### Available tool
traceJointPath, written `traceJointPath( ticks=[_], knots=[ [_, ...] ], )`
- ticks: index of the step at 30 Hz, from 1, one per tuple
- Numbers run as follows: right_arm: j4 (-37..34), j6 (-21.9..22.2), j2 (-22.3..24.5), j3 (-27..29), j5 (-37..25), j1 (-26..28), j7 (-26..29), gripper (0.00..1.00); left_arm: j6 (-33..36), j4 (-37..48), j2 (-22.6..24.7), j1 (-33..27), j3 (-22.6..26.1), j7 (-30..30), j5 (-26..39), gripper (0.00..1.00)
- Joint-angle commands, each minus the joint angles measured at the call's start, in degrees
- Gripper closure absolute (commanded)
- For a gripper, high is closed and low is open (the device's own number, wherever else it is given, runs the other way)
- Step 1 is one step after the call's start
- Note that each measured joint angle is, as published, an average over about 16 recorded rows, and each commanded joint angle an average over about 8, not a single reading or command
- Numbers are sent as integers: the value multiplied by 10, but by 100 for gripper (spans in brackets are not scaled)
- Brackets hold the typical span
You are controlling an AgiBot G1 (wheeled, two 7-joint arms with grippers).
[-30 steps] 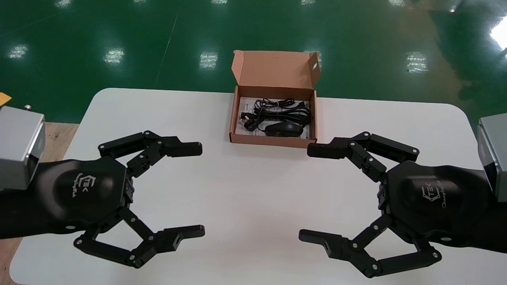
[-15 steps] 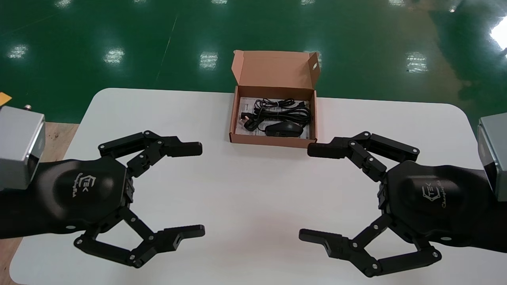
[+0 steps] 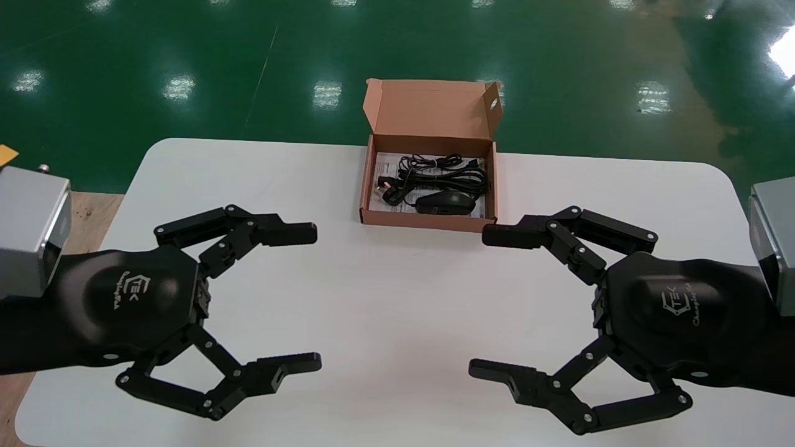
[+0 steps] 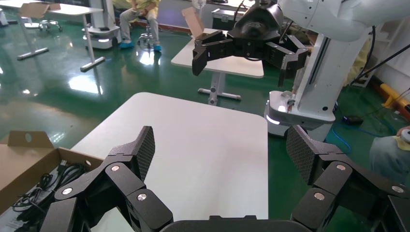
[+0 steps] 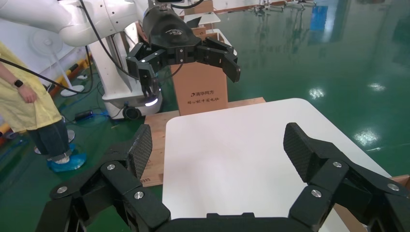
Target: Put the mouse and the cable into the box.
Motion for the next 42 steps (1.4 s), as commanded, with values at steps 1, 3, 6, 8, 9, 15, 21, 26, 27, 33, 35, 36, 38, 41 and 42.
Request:
traceJointPath(
  ticks=[1, 3, 6, 8, 9, 15, 21, 26, 27, 33, 35, 36, 38, 41, 42],
  knots=[
    [0, 0, 0, 0, 0, 0, 0, 0, 0, 0, 0, 0, 0, 0, 0, 0],
    [0, 0, 0, 0, 0, 0, 0, 0, 0, 0, 0, 0, 0, 0, 0, 0],
    [0, 0, 0, 0, 0, 0, 0, 0, 0, 0, 0, 0, 0, 0, 0, 0],
    [0, 0, 0, 0, 0, 0, 0, 0, 0, 0, 0, 0, 0, 0, 0, 0],
    [0, 0, 0, 0, 0, 0, 0, 0, 0, 0, 0, 0, 0, 0, 0, 0],
    [0, 0, 0, 0, 0, 0, 0, 0, 0, 0, 0, 0, 0, 0, 0, 0],
    [0, 0, 0, 0, 0, 0, 0, 0, 0, 0, 0, 0, 0, 0, 0, 0],
    [0, 0, 0, 0, 0, 0, 0, 0, 0, 0, 0, 0, 0, 0, 0, 0],
    [0, 0, 0, 0, 0, 0, 0, 0, 0, 0, 0, 0, 0, 0, 0, 0],
    [0, 0, 0, 0, 0, 0, 0, 0, 0, 0, 0, 0, 0, 0, 0, 0],
    [0, 0, 0, 0, 0, 0, 0, 0, 0, 0, 0, 0, 0, 0, 0, 0],
    [0, 0, 0, 0, 0, 0, 0, 0, 0, 0, 0, 0, 0, 0, 0, 0],
    [0, 0, 0, 0, 0, 0, 0, 0, 0, 0, 0, 0, 0, 0, 0, 0],
    [0, 0, 0, 0, 0, 0, 0, 0, 0, 0, 0, 0, 0, 0, 0, 0],
    [0, 0, 0, 0, 0, 0, 0, 0, 0, 0, 0, 0, 0, 0, 0, 0]
  ],
)
